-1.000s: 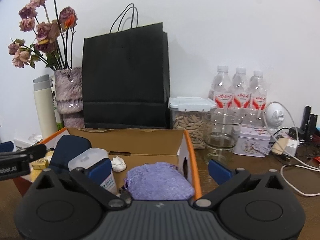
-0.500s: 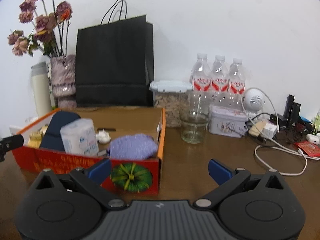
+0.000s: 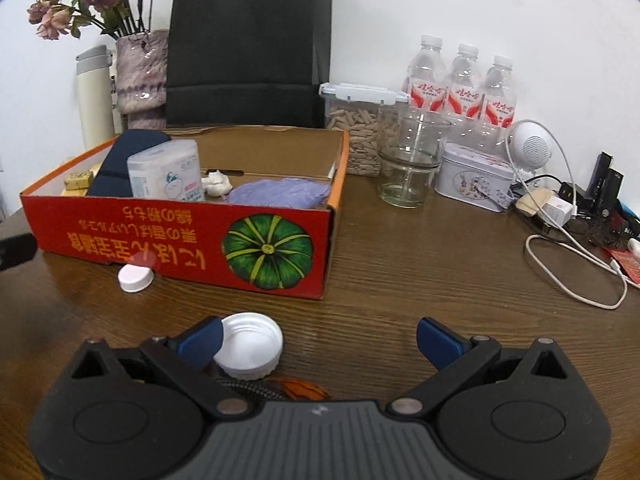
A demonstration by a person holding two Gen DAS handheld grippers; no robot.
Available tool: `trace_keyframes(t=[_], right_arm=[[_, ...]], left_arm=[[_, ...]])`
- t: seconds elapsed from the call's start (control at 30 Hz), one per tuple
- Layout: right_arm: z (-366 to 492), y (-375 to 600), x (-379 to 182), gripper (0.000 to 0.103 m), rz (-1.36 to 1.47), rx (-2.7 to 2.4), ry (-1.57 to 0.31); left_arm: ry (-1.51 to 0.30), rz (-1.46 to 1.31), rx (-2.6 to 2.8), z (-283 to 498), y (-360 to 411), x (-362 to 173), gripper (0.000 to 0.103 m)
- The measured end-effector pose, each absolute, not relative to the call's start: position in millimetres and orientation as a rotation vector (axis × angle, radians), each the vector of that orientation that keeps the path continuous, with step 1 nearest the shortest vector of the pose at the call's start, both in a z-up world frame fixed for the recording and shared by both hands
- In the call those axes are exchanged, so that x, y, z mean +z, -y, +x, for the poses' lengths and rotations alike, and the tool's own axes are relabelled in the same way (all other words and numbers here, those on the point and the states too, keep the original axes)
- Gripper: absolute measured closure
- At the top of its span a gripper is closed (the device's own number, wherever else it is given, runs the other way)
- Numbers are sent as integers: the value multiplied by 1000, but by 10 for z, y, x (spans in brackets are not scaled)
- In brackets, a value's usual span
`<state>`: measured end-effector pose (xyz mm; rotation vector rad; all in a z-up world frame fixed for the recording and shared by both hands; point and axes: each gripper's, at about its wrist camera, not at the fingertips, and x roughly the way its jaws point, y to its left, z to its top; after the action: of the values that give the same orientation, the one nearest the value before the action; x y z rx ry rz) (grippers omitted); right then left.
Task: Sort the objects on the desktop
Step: 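Move both grippers back toward the white lid and bottle cap, then grasp the white ridged lid with the right gripper while the left grasps the white bottle cap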
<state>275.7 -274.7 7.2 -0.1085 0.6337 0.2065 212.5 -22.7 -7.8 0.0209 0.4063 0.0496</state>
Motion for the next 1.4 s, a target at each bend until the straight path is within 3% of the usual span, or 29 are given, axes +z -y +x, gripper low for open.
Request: trace_keyframes(t=[0.23,0.47,0.6,0.77,0.8,0.9,1.2,1.3,1.4], right_arm=[[2754,2685,48,3,-130,237,-653],[2809,2663,-29,12,-133,239,-684],[2806,2631,-27,29,-131,263,-668],[2802,2604,-5,79,-120,311,-658],[2804,2603,-2,84,-118,315,-658],[2817,2608,-1,89,-114,321,-657],[2863,2669,1,89,-111,320,-650],[2870,2673,-1,89,-112,318,-648],[2875,2666,-15,89,-111,318,-650]], left_arm=[[-432,32,40,2145,259,-122,0],[-451,43,28,2170,298,-152,0],[-477,53,11,2217,365,-184,0],[-516,57,-8,2326,508,-223,0],[-525,56,-13,2362,545,-231,0],[-551,53,-22,2480,654,-256,0],[-591,47,6,2755,863,-296,2],[-602,32,13,2803,894,-305,9],[-621,12,21,2856,920,-321,29]])
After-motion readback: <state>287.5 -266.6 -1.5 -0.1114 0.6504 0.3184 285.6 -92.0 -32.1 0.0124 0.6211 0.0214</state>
